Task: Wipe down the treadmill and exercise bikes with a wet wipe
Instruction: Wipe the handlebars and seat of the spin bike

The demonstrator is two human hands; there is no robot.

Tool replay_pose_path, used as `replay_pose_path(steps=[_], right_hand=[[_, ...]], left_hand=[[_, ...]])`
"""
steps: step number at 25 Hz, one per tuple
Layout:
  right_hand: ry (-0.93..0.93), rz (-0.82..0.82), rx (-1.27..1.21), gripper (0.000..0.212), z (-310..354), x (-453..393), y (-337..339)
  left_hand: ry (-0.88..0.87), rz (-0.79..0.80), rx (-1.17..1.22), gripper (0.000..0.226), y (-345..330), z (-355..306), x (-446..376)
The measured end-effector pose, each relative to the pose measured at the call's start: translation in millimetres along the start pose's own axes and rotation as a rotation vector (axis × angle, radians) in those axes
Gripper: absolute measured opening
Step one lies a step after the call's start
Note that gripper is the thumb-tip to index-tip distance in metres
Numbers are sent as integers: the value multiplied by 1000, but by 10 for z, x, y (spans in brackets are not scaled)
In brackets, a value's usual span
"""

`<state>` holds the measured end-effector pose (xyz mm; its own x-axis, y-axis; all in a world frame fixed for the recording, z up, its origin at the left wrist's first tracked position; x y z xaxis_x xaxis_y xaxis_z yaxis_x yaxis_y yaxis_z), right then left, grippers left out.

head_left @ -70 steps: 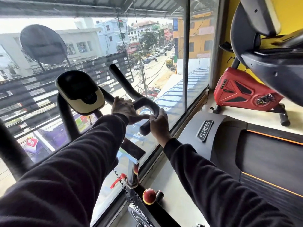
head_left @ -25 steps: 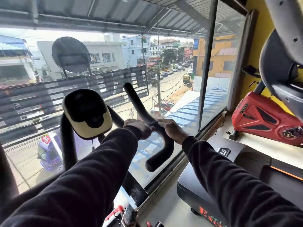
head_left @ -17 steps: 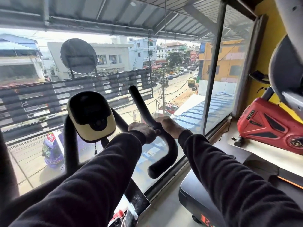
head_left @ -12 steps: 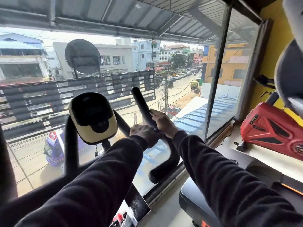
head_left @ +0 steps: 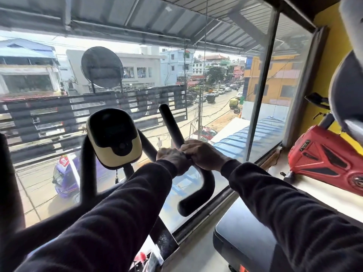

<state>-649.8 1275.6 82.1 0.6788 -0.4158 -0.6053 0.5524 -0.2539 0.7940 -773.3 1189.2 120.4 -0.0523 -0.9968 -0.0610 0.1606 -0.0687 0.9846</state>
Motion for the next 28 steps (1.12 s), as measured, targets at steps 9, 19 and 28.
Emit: replay_pose_path(steps=[9,19,28], right_hand=[[-805,-76,-772,22,-171,-251,-206],[-844,-110,-778,23,-155,-804,-119],[-856,-276,-945,25,-184,-1123,-173]], left_hand=[[2,68,56,57,-58,-8,-112],[-82,85,185,61,-109,51,-269],[-119,104,202,60,-100,39,-270]])
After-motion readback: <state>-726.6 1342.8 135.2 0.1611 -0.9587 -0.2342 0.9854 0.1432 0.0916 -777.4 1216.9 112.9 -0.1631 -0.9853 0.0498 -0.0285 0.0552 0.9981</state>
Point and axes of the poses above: each hand's wrist, its own x-axis away from the middle knuckle, its own y-axis out of the back of the hand, z = x × y, the point moved 1 cm from there along -x, towards the middle knuckle, and after that the axes turned 2 degrees about -y, right-handed, at the moved point
